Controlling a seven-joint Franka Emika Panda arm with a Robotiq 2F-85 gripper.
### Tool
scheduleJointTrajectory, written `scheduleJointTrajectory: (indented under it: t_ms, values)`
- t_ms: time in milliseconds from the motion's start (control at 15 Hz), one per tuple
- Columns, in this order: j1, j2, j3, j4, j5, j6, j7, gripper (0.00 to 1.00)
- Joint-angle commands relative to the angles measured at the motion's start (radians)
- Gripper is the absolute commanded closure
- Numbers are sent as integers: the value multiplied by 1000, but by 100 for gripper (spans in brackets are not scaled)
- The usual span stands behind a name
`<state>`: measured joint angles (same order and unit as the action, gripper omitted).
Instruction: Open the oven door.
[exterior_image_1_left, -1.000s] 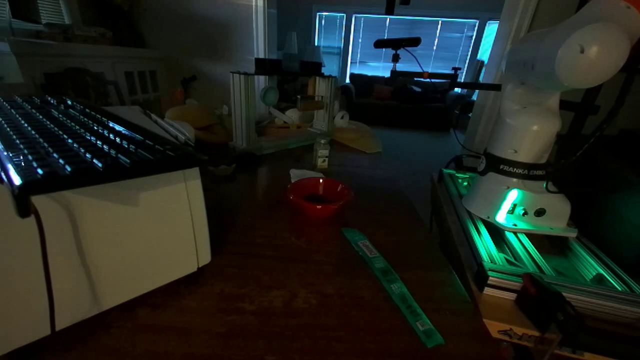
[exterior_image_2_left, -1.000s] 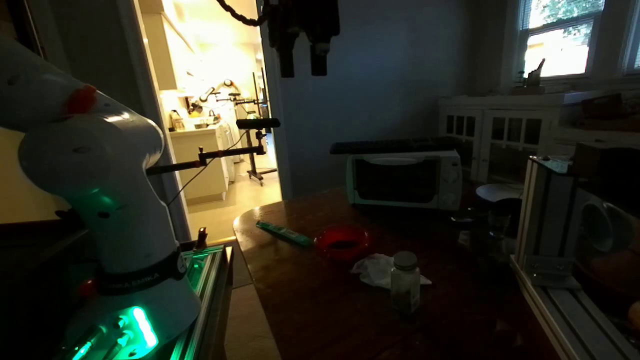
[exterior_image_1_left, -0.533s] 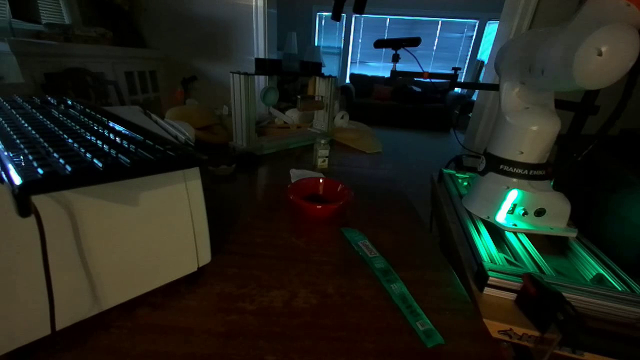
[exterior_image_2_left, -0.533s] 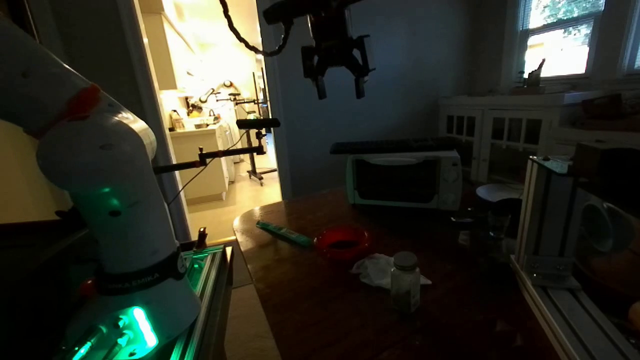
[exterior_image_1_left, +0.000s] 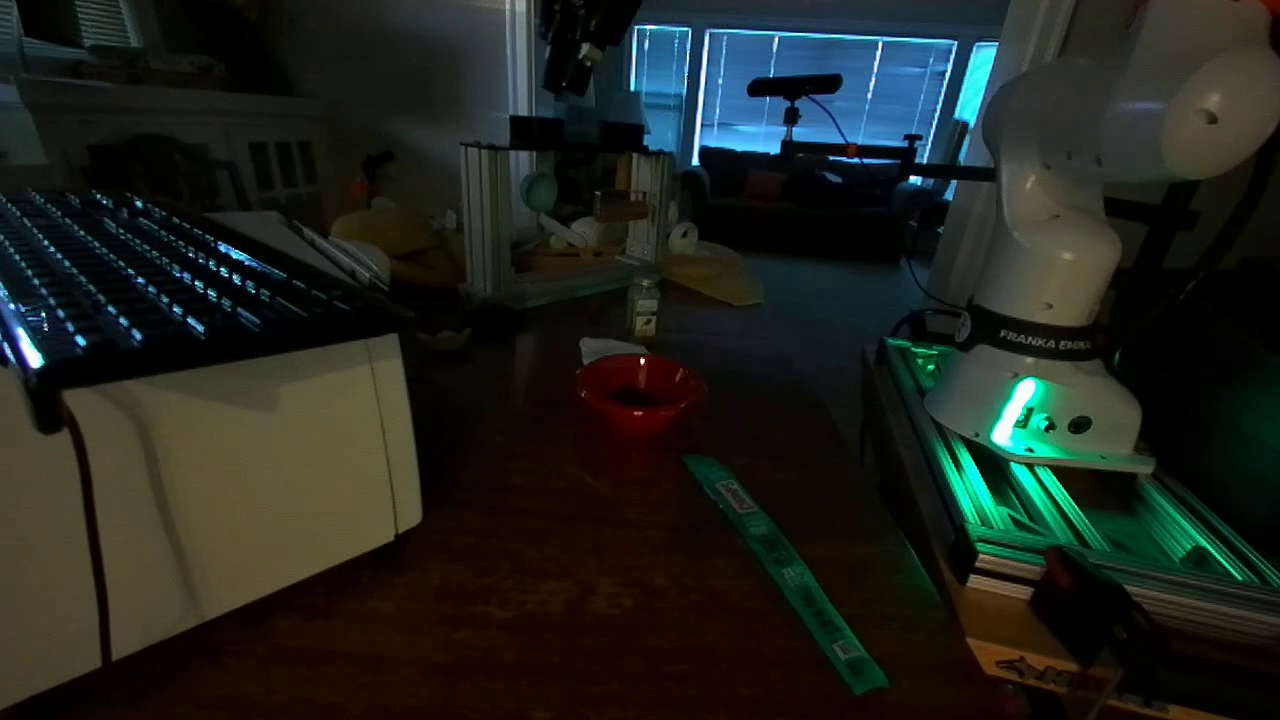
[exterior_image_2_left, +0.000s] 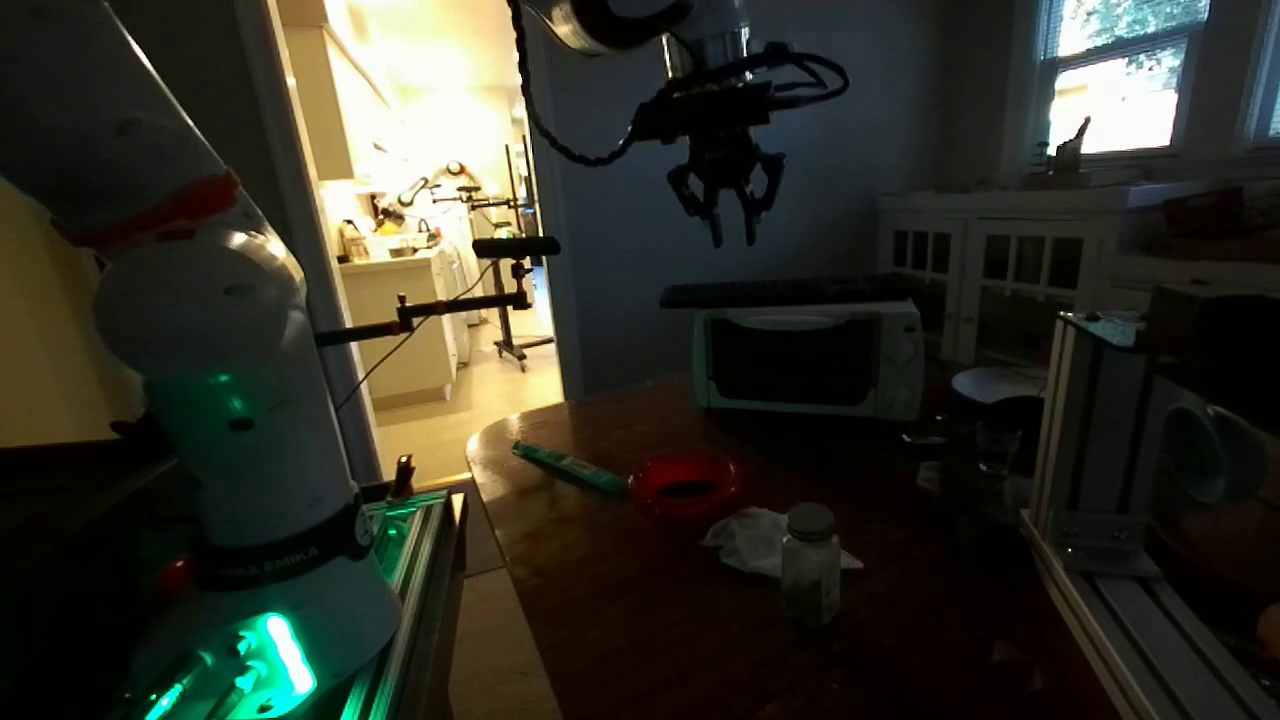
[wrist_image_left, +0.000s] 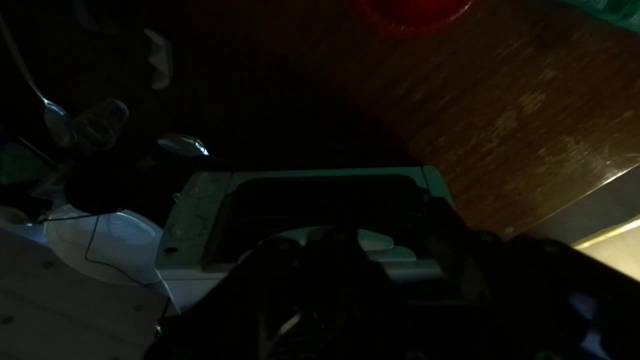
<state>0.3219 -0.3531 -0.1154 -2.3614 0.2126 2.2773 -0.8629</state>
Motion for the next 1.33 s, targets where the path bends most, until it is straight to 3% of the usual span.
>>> scheduleJointTrajectory:
  t_ms: [0, 133, 600, 667, 1133, 1267]
  values:
    - [-12, 117, 27, 51, 132, 90, -42, 89]
    - [-14, 157, 37, 64, 220, 140, -66, 100]
    - [-26, 288, 111, 92, 466, 358, -152, 100]
    - [-52, 236, 123, 68, 407, 311, -113, 99]
    - [-62, 280, 146, 88, 435, 343, -121, 100]
    - [-66, 307, 158, 89, 506, 365, -155, 100]
